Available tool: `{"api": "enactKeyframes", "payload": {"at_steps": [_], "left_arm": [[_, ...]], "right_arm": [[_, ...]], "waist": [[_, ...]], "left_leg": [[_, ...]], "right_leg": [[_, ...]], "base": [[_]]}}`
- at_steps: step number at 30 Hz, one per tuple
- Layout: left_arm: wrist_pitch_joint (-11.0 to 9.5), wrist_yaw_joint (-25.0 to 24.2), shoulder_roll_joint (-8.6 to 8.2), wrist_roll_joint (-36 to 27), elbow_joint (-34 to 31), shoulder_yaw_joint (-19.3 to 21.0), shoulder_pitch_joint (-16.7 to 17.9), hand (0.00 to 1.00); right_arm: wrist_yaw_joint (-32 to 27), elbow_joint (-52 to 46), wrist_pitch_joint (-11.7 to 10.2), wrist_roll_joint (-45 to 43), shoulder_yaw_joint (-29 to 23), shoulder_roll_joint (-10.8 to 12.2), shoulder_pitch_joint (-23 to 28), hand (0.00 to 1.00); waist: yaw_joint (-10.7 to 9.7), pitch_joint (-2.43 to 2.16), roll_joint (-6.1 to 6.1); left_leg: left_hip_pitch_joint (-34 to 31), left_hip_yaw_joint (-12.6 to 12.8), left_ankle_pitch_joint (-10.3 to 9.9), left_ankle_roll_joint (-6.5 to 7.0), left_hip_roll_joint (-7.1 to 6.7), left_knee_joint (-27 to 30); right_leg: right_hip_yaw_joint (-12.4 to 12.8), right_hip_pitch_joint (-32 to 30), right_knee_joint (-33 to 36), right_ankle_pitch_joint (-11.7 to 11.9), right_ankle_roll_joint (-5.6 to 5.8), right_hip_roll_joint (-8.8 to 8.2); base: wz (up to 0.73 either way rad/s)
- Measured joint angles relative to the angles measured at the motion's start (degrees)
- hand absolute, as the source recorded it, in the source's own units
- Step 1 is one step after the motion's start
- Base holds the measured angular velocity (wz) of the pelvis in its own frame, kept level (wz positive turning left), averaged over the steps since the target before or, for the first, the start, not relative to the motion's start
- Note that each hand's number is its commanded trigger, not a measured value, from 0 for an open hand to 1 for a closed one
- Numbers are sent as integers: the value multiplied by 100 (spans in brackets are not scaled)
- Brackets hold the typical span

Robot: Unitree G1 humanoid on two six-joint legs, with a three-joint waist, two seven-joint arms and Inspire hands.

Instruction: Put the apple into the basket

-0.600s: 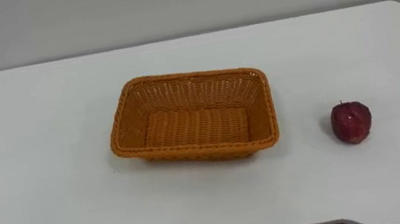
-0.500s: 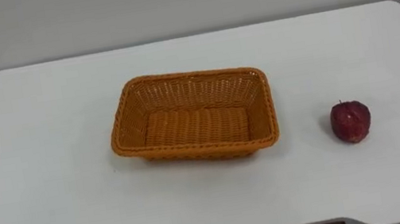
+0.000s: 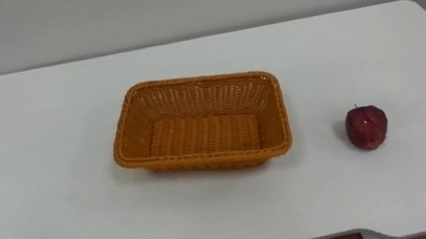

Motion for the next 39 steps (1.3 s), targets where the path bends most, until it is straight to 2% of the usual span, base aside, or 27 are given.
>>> {"api": "enactKeyframes", "payload": {"at_steps": [2,3,4,8,12,15,17,18,21,25,28,32,35,39], "left_arm": [[-156,42,4,-97,-11,511,115,0],[-202,71,12,-98,-15,621,150,0],[-251,123,40,-98,-30,790,198,0],[-397,266,174,-98,-132,1001,251,0],[-493,376,220,-92,-265,1048,339,0],[-608,384,240,-89,-403,1054,398,0],[-634,384,244,-88,-422,1052,437,0],[-634,382,242,-88,-423,1051,450,0],[-616,379,238,-77,-413,1039,494,0],[-671,365,216,-78,-450,1025,483,0],[-726,428,215,-78,-447,895,481,0],[-730,459,213,-81,-395,789,471,0],[-729,461,215,-63,-215,610,404,0],[-733,452,195,-69,-217,452,363,0]], "right_arm": [[-298,-343,-133,1240,-928,-7,1,0],[-371,-467,-184,1494,-1135,-7,-3,0],[-517,-625,-323,2044,-1460,-28,-54,0],[-1143,-1372,-705,3319,-2003,-107,-278,0],[-1752,-2129,-955,3584,-2459,-187,-381,0],[-2318,-2806,-1169,3774,-2808,-206,-452,0],[-2764,-3385,-1386,3805,-2890,-222,-454,0],[-2894,-3553,-1402,3794,-2910,-222,-456,0],[-3461,-4339,-1578,3400,-2937,-222,-483,0],[-4166,-5411,-1695,2058,-2818,-216,-558,0],[-4534,-5998,-1910,877,-2586,-266,-568,0],[-4718,-6497,-1919,-325,-2344,-288,-561,0],[-4671,-6938,-1930,-823,-1988,-290,-552,0],[-4368,-6993,-1945,-1255,-1486,-289,-538,0]], "waist": [[-128,9,-38],[-168,10,-50],[-215,16,-79],[-263,8,-107],[-306,3,-65],[-342,-19,-56],[-397,-53,-62],[-414,-54,-59],[-429,-59,-27],[-382,-44,14],[-310,-36,22],[-220,-34,13],[-165,-34,23],[-110,-36,11]], "left_leg": [[25,5,0,0,0,-31],[29,7,0,0,1,-47],[26,7,0,0,3,-57],[-9,80,0,0,26,-79],[-7,144,1,1,26,-81],[-62,143,1,1,25,-90],[-106,138,1,1,24,-93],[-113,133,1,1,24,-100],[-113,122,2,1,24,-101],[-142,109,2,1,24,-100],[-188,109,4,2,29,-97],[-196,108,5,2,30,-97],[-176,108,5,3,32,-100],[-171,102,5,2,42,-105]], "right_leg": [[-6,26,7,0,1,3],[-6,25,6,0,2,5],[-3,19,2,0,2,11],[50,-86,-5,41,-8,43],[70,-94,-8,42,-8,41],[78,-109,-5,43,-7,43],[73,-151,-4,44,-6,42],[72,-159,-4,44,-6,43],[59,-139,-6,45,-6,45],[32,-177,-3,45,-6,42],[21,-254,5,51,-11,45],[18,-257,-10,65,-8,44],[18,-243,-9,65,-9,47],[16,-240,-26,81,-18,53]], "base": [[-2],[0],[0],[-8],[-6],[0],[0],[0],[2],[3],[0],[1],[0],[0]]}}
